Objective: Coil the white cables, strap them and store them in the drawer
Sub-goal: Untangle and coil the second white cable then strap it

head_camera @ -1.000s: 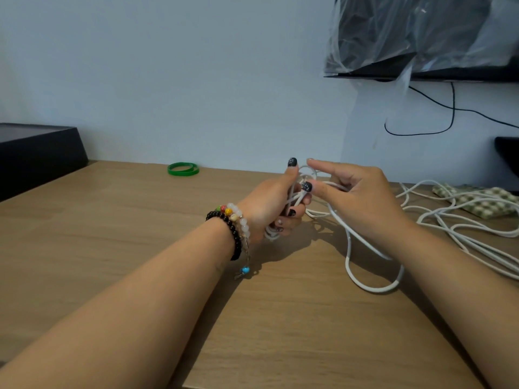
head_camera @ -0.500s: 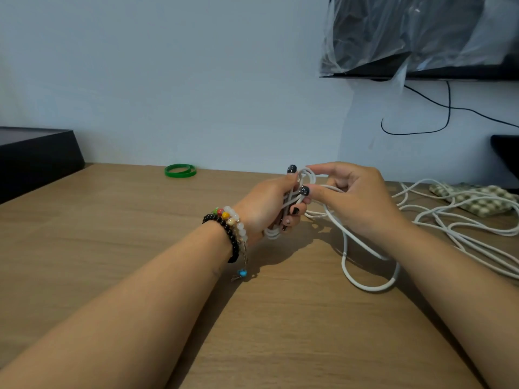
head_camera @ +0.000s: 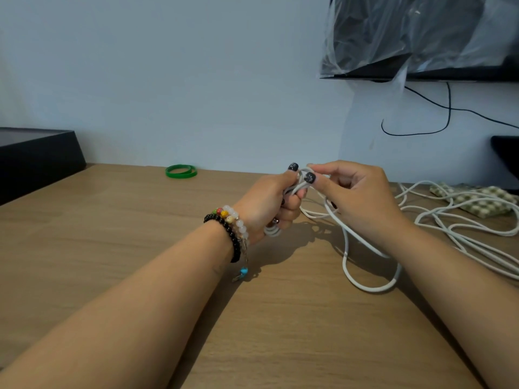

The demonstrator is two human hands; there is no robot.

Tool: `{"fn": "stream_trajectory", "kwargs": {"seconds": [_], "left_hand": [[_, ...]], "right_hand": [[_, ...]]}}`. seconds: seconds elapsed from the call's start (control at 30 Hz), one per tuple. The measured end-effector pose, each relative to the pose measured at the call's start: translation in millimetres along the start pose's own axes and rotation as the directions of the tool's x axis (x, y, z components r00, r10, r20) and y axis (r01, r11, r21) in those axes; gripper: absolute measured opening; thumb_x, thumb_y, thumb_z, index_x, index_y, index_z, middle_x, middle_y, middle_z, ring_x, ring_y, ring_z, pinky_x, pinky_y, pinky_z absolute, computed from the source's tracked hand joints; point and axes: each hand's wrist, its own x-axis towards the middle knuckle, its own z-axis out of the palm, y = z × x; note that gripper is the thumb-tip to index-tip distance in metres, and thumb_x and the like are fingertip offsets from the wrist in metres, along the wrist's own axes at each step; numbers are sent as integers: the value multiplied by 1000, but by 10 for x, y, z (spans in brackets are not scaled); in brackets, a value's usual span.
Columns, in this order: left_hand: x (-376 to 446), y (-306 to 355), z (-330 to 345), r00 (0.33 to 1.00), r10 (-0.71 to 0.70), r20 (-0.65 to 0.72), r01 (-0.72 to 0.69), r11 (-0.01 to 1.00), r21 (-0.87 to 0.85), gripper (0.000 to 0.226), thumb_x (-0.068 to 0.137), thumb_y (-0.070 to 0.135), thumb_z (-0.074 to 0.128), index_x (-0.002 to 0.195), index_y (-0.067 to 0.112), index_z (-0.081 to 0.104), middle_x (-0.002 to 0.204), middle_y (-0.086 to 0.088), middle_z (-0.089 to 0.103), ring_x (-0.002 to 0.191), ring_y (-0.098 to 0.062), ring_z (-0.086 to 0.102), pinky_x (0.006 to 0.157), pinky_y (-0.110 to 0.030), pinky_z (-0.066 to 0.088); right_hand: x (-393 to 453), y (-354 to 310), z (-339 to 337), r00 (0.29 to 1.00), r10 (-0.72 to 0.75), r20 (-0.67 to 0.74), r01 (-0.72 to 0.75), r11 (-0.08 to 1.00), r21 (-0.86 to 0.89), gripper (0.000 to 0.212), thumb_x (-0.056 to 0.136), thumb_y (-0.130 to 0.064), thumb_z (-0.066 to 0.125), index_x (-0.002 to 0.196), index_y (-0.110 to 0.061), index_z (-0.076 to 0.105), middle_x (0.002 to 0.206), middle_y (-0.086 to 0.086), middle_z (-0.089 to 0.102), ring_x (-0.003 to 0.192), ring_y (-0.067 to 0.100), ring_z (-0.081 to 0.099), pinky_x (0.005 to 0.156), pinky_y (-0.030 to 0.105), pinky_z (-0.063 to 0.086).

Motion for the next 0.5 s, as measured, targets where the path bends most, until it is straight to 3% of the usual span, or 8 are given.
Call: {"fn": "stream_trajectory", "kwargs": {"seconds": [0.13,0.27,0.4,0.5], "left_hand": [[-5,-18,-4,996,-69,58,66,997,38,42,105,29,24,74,13,46,49,8,36,40,-7,25,40,-19,25],[-32,-30,-51,950,-230,212,230,973,25,39,105,27,23,80,11,47,56,5,39,48,-9,36,51,-23,36],[-9,-38,-25,966,-208,155,218,975,-51,37,104,27,25,77,14,45,53,8,33,42,-5,29,43,-18,30],[19,-11,-13,990,-116,79,129,973,-191,38,104,25,27,70,17,42,46,12,30,38,-4,23,37,-16,20]], "right_hand": [[6,5,-12,999,8,-44,-8,1000,9,10,80,-17,76,88,-23,76,70,-9,73,59,-2,60,58,10,46],[12,50,-26,999,42,-13,-43,998,-44,8,77,-11,78,81,-18,77,77,-10,75,73,5,70,69,15,55],[19,38,-35,1000,24,-20,-24,999,-34,11,80,-13,76,82,-23,76,76,-13,74,69,2,67,65,14,53],[7,21,-23,1000,0,11,0,1000,23,14,86,-16,70,97,-24,74,66,-16,70,54,-1,54,53,11,41]]}}
